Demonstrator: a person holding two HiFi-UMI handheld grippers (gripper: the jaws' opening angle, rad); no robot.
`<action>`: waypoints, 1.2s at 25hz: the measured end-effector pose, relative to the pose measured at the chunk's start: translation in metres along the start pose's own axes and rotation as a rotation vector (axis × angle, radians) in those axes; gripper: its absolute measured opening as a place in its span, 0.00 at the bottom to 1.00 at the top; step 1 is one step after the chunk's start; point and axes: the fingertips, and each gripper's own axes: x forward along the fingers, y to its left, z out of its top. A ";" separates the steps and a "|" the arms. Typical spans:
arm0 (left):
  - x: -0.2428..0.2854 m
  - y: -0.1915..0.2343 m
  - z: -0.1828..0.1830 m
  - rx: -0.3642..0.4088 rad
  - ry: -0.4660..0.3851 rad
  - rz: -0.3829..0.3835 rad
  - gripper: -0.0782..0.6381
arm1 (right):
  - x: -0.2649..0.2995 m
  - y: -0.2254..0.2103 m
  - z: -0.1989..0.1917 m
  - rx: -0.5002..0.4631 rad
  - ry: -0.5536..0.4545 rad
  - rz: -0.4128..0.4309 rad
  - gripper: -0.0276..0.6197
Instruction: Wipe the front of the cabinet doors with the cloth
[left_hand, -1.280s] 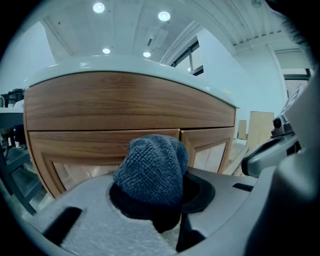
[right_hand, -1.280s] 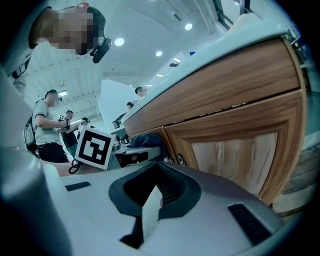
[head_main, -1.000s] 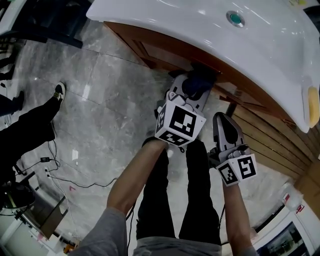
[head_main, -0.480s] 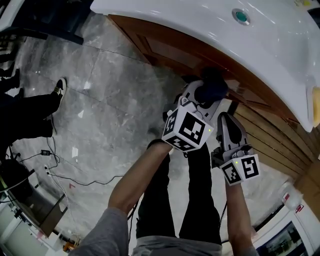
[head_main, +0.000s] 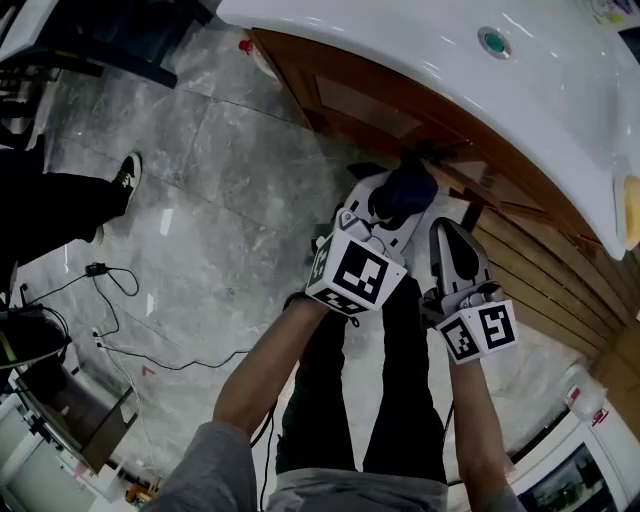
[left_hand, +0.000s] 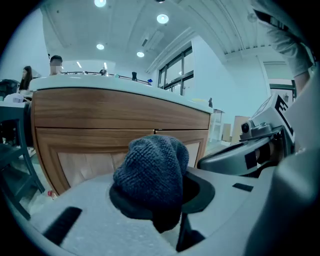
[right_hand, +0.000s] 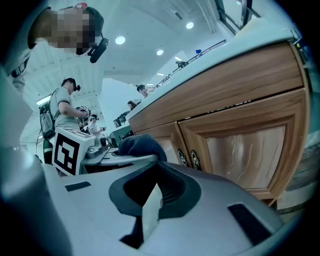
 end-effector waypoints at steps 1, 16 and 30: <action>-0.004 0.002 0.000 0.000 0.001 0.004 0.25 | 0.001 0.003 0.001 0.000 -0.001 0.003 0.06; -0.040 0.069 -0.029 -0.015 -0.011 0.143 0.25 | 0.028 0.029 -0.007 -0.021 0.010 0.053 0.06; -0.041 0.160 -0.080 -0.021 0.010 0.328 0.25 | 0.074 0.026 -0.022 -0.036 -0.012 0.059 0.06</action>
